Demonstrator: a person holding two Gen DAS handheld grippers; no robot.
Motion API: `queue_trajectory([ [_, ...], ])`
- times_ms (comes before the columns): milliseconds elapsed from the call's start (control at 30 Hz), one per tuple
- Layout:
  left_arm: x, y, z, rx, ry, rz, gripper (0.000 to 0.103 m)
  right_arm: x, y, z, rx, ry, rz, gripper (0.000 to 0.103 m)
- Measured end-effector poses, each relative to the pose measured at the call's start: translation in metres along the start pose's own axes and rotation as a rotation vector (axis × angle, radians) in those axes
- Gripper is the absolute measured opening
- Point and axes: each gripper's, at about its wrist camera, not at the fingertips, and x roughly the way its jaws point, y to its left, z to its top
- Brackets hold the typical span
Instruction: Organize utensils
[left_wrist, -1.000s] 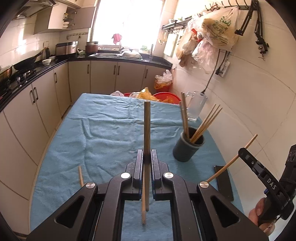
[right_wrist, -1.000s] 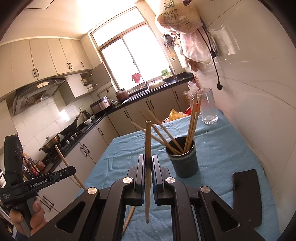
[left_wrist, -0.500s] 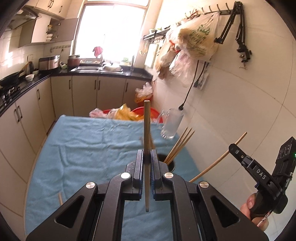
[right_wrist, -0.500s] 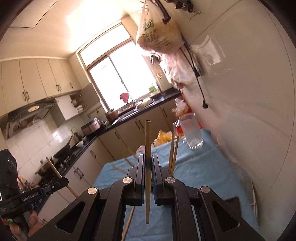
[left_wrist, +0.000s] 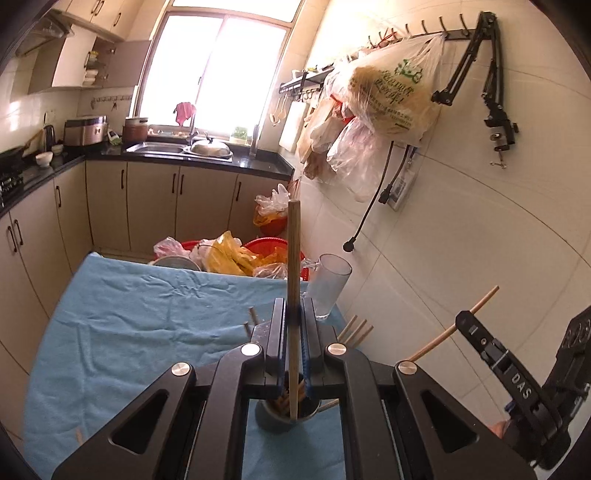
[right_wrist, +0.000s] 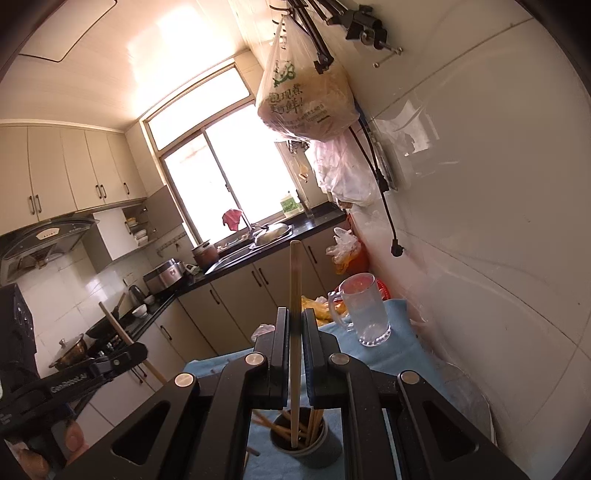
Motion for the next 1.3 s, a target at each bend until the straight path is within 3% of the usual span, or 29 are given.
queue_trajectory([
  [300,0.055,0.013,-0.026,-0.014,0.074,0.028,0.006,0.051,-0.017,-0.025,0.000,0.115,-0.033,0.007],
  [500,0.060,0.020,-0.037,-0.014,0.097,0.023,0.007,0.064,-0.026,-0.040,0.030,0.176,-0.017,0.009],
  [567,0.056,0.022,-0.036,-0.022,0.092,0.022,0.015,0.063,-0.028,-0.039,0.039,0.180,-0.005,0.012],
  [633,0.049,0.023,-0.034,-0.031,0.080,0.013,0.037,0.056,-0.027,-0.036,0.040,0.159,-0.008,0.023],
  [667,0.044,0.023,-0.034,-0.033,0.067,0.014,0.039,0.050,-0.027,-0.034,0.037,0.142,-0.011,0.030],
  [800,0.015,0.025,-0.035,-0.039,0.028,0.004,0.039,0.028,-0.024,-0.030,0.036,0.101,-0.017,0.031],
  [900,-0.014,0.034,-0.042,-0.048,-0.008,0.013,0.046,0.009,-0.019,-0.035,0.033,0.099,-0.004,0.032],
  [1300,-0.119,0.082,-0.096,-0.046,-0.035,0.130,0.048,-0.040,0.043,-0.086,-0.038,0.188,0.090,0.032],
])
